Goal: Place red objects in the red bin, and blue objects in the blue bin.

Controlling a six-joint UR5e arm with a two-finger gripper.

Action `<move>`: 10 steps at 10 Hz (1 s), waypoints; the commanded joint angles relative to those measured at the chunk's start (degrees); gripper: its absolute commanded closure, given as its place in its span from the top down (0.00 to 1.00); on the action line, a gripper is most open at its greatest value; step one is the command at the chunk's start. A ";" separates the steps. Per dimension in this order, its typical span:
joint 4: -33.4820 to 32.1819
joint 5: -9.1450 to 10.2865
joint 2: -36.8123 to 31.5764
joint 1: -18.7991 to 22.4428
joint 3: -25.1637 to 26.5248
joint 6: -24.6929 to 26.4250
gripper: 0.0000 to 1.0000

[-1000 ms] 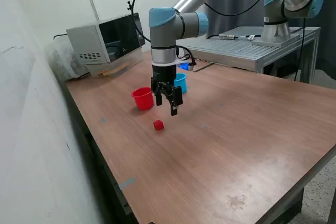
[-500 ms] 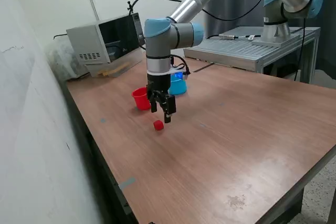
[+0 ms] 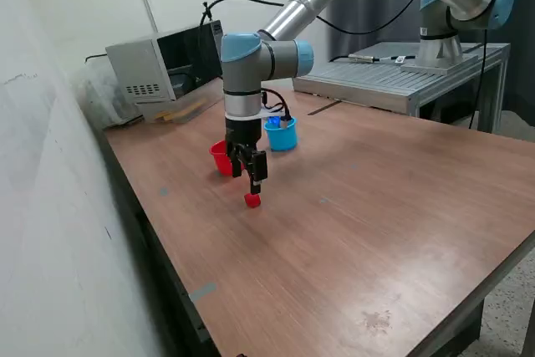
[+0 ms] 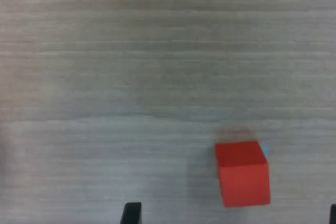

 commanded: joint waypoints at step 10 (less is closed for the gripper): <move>-1.36 0.17 1.19 -0.12 0.35 -0.09 0.00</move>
